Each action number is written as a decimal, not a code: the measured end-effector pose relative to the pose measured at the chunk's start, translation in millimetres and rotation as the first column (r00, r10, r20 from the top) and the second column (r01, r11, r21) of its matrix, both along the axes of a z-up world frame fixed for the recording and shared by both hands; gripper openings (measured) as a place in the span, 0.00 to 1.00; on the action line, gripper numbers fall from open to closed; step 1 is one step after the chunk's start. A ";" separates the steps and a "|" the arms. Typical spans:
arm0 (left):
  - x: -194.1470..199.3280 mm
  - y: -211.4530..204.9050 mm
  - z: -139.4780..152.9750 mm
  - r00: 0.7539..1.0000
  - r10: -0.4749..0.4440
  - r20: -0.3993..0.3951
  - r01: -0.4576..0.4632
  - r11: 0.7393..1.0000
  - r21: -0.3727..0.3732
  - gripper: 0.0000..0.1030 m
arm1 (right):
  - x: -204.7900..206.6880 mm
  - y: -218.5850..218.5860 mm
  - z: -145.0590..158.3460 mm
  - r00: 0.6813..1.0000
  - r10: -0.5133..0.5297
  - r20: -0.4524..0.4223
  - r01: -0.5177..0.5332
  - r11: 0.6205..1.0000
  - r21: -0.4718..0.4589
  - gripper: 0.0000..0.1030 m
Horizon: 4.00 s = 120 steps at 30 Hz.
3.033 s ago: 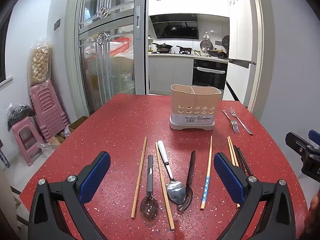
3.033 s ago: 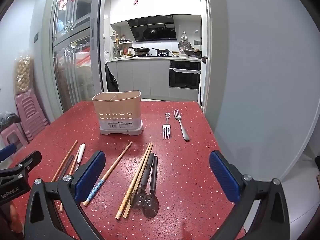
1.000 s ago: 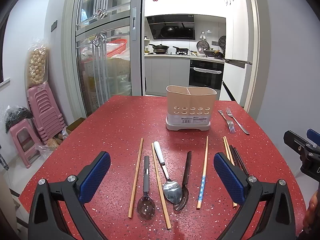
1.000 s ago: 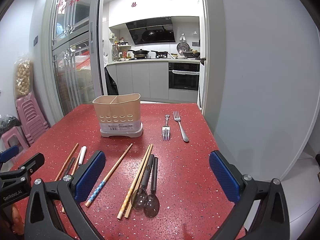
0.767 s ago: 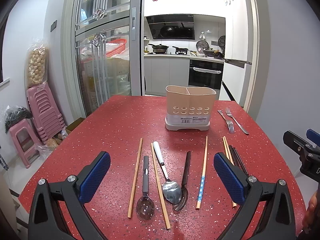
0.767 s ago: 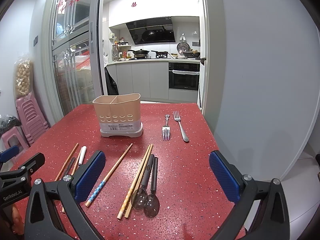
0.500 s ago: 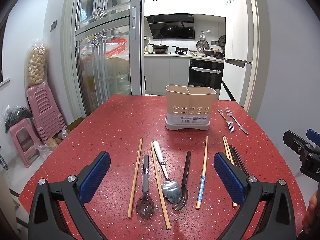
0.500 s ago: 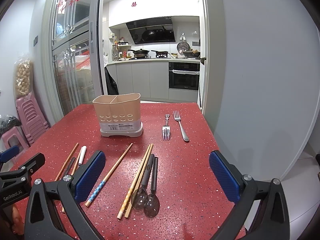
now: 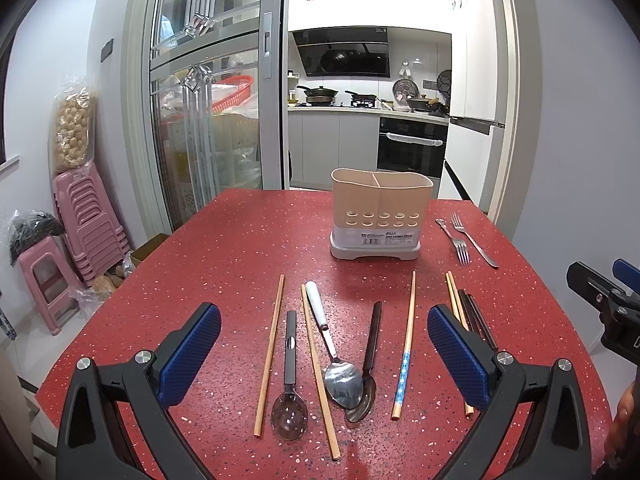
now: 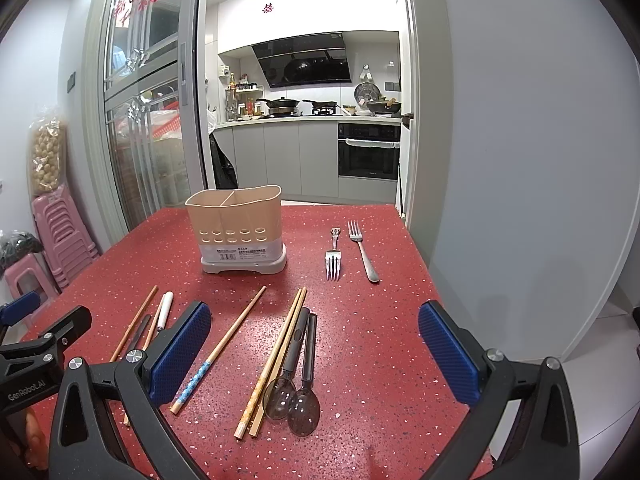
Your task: Organize utensils
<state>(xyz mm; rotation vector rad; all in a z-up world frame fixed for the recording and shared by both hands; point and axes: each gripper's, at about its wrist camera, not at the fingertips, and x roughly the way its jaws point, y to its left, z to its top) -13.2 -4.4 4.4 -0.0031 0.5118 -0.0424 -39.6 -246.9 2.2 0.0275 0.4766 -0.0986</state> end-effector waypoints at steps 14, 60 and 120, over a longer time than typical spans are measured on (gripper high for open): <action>1.1 -6.2 -4.5 1.000 0.000 -0.009 0.000 1.000 0.001 1.00 | 0.5 -0.8 -1.8 1.000 0.002 -0.007 -0.002 1.000 0.006 1.00; 123.9 77.7 -97.2 0.894 0.006 -0.448 -0.010 1.000 -0.007 1.00 | 121.4 -39.8 -115.6 0.800 0.140 -0.583 -0.066 0.987 0.147 0.64; 187.8 72.9 -98.6 0.872 0.008 -0.490 -0.011 1.000 -0.004 0.99 | 188.6 -20.8 -112.1 0.644 0.174 -0.745 -0.177 0.981 0.076 0.13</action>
